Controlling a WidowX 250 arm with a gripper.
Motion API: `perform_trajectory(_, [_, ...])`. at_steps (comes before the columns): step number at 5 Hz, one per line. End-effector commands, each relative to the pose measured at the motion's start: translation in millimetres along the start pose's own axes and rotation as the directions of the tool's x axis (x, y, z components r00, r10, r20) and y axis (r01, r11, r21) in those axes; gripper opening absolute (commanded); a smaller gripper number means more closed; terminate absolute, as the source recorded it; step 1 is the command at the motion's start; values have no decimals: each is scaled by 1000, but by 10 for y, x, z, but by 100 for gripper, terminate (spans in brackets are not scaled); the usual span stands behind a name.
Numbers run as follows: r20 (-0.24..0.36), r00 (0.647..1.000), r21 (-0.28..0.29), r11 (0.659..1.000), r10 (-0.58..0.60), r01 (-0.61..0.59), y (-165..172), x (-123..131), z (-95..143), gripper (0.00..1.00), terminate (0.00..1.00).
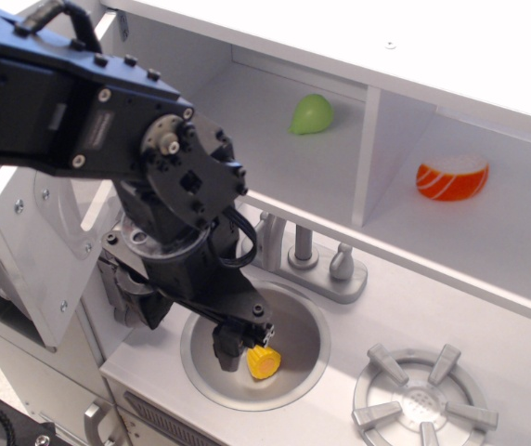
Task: Close microwave
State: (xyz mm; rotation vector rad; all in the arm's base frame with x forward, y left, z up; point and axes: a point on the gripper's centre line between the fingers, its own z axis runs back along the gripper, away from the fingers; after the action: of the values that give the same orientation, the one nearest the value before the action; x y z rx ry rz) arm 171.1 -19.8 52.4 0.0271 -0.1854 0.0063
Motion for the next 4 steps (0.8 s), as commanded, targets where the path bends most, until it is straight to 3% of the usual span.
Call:
perform_trajectory(1, [0,1000,0,1000,0,0,0,0,0,100,0])
perform_trajectory(3, [28,993,-78,990,118,-116,92,313,836,100,0])
perform_trajectory(4, [65,983,-121,979,173,-164,362,323,1203,100,0])
